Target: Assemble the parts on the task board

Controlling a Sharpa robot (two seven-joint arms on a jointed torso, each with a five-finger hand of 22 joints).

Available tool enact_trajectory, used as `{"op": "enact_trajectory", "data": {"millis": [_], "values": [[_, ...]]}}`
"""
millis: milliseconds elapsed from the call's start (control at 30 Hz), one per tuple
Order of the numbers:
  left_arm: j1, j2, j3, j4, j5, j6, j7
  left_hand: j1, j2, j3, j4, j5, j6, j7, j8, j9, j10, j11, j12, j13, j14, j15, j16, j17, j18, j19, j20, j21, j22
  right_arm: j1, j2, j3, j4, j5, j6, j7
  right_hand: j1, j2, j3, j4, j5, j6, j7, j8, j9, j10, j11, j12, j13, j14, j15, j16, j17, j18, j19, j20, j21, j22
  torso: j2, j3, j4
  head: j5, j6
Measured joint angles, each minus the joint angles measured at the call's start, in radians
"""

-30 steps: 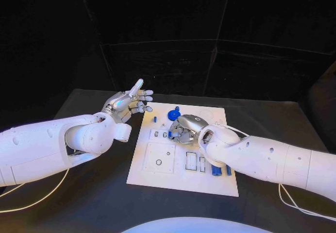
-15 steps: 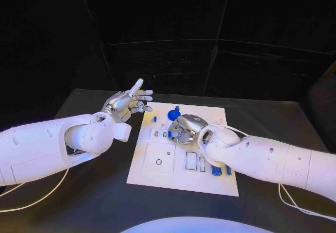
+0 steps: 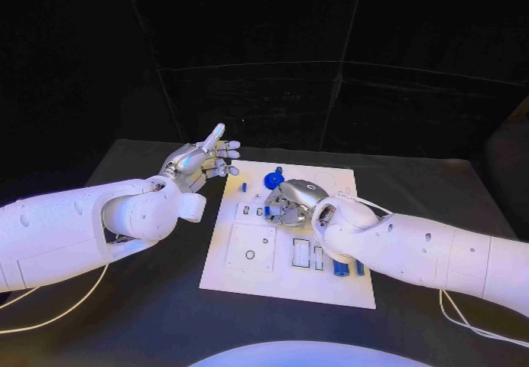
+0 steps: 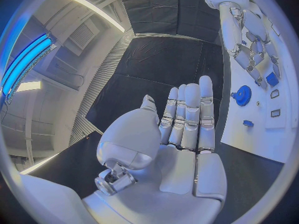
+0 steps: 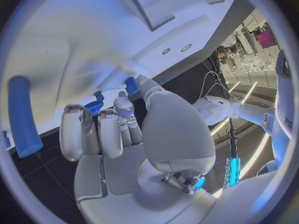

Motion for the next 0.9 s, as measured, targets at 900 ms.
{"op": "enact_trajectory", "data": {"millis": [900], "values": [[0.048,0.045,0.0,-0.127,-0.557,0.083,-0.346,0.035,-0.122,-0.004,-0.037,-0.02,0.023,-0.07,0.153,0.083,0.316,-0.083,0.38,0.329,0.427,-0.077,0.344,0.785,-0.016,0.335,-0.083,0.264,0.253,0.163,-0.393,0.07,0.282,0.522,0.015,0.367,0.217,0.124,-0.244,0.034,-0.064,-0.034,0.0,0.058,0.009,-0.207,-0.001,-0.475,-0.532,-0.086,0.005,-0.458,-0.382,0.125,-0.418,-0.006,-0.517,-0.505,-0.014,0.0057,-0.0122,0.007,0.023]]}}
